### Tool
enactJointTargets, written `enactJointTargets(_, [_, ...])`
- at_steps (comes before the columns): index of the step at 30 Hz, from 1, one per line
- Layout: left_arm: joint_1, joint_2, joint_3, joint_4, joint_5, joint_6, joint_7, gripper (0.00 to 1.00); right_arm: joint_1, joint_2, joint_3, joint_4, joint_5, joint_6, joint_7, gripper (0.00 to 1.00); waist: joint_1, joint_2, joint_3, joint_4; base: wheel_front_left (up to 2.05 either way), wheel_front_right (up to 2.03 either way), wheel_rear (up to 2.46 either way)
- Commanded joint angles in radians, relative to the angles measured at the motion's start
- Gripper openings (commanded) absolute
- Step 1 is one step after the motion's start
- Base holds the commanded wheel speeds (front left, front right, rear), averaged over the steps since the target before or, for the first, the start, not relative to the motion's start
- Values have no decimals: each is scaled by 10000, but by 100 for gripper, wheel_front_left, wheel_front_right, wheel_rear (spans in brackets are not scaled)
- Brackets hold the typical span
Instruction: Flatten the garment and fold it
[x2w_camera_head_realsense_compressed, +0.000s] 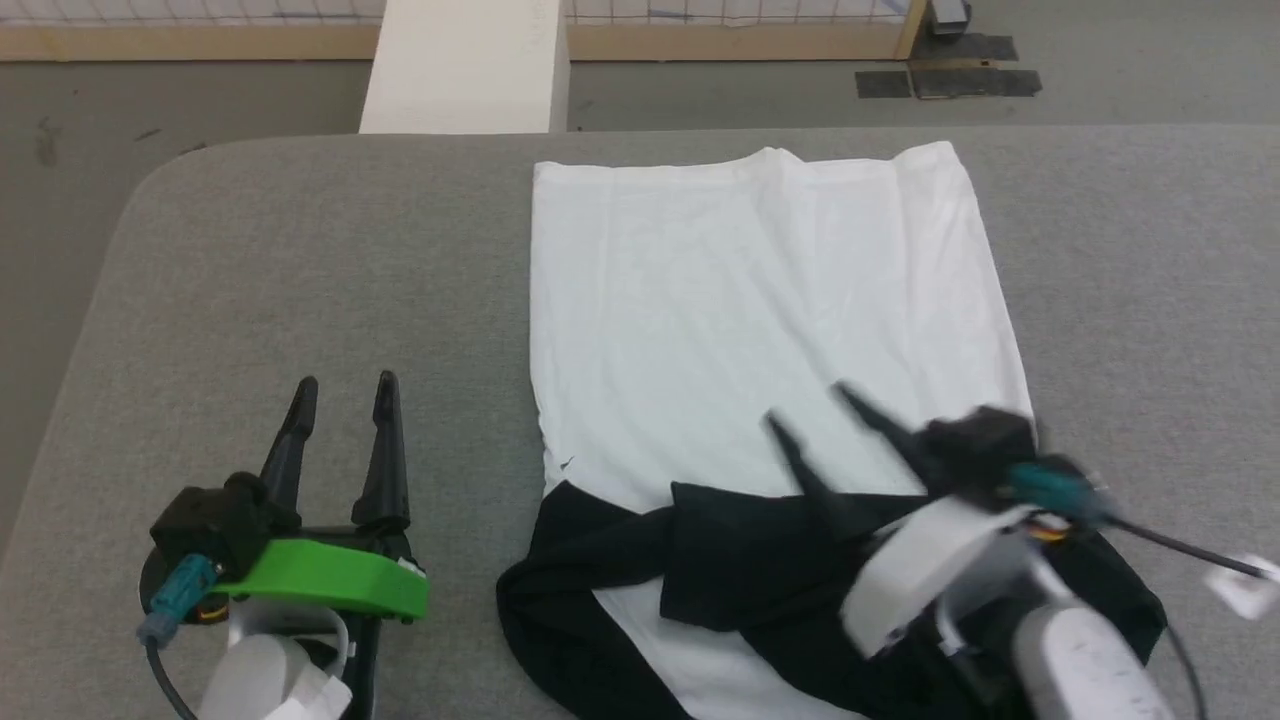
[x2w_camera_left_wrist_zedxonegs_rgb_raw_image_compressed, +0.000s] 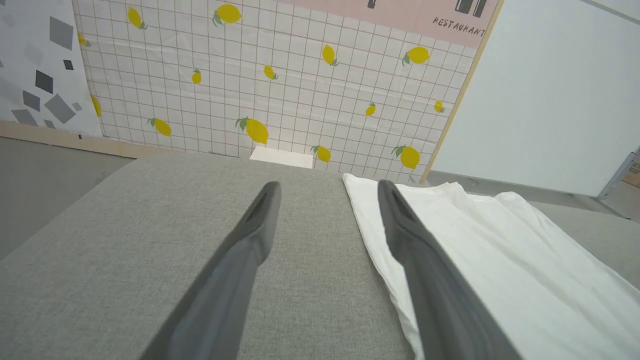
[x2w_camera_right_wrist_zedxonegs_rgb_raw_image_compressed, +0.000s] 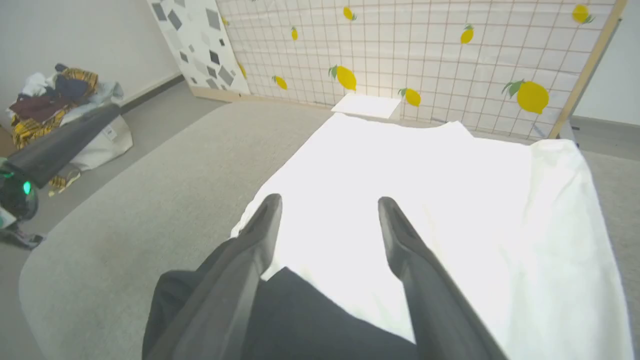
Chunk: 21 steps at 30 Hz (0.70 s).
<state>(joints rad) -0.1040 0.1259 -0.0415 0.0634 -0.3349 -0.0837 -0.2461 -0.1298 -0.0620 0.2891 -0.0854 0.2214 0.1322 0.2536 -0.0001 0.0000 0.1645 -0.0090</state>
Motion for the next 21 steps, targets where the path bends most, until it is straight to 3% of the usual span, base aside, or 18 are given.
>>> enactJointTargets(1, [-274, 168, -21, -42, 48, -82, 90, 100, 115, -41, -318, -245, 40, -15, -404, 100, 1, 0, 70, -188, 0, 0, 0])
enactJointTargets(11, [-3130, 1381, -377, 561, -611, -400, 1595, 100, -52, -45, -2487, -729, -113, -15, -2559, 100, 1, 0, 1430, -976, 0, 0, 0])
enactJointTargets(21, [-7275, 2668, -1251, 2362, -1460, -464, 4415, 100, -1152, 71, -3162, -453, -339, -15, -2999, 100, 1, 0, 3321, -1933, 0, 0, 0])
